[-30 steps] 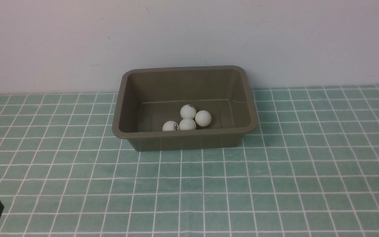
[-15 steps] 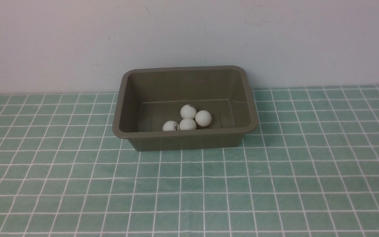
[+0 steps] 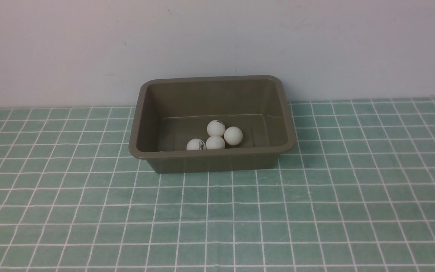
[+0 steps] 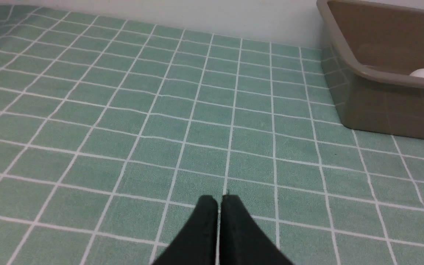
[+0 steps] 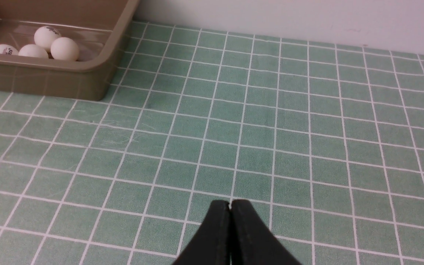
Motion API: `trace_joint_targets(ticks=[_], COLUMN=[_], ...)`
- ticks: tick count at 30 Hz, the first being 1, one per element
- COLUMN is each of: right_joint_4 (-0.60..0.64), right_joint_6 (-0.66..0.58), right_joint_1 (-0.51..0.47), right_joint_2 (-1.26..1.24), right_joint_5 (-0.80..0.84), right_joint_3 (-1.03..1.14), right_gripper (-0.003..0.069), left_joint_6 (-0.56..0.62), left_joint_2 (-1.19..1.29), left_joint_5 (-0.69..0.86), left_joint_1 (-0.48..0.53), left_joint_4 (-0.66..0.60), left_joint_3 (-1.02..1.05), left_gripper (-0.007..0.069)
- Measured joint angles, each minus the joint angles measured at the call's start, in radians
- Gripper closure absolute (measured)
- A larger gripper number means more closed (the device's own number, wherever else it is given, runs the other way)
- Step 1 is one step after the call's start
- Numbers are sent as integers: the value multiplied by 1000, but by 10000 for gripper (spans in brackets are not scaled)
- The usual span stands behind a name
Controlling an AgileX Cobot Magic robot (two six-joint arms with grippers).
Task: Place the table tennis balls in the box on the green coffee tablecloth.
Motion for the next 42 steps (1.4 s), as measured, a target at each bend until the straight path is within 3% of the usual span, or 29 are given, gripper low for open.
trace_joint_targets(ticks=[17, 25, 30, 36, 42], right_joint_4=[-16, -23, 4, 44, 44], right_joint_6=[-2, -2, -1, 0, 0], right_joint_1=[0, -34, -54, -56, -56], right_joint_2=[-4, -258, -369, -374, -374], right_joint_5=[-36, -581, -753, -749, -607], right_joint_3=[8, 341, 530, 620, 620], right_gripper=[676, 676, 676, 676, 676], left_joint_6=[-1, -2, -2, -2, -2], left_joint_2=[0, 0, 0, 0, 0], left_joint_5=[5, 6, 6, 6, 6], left_joint_1=[0, 0, 0, 1, 2], left_joint_4=[1, 2, 3, 4, 4], left_joint_3=[0, -1, -1, -1, -1], left_gripper=[629, 629, 629, 629, 629])
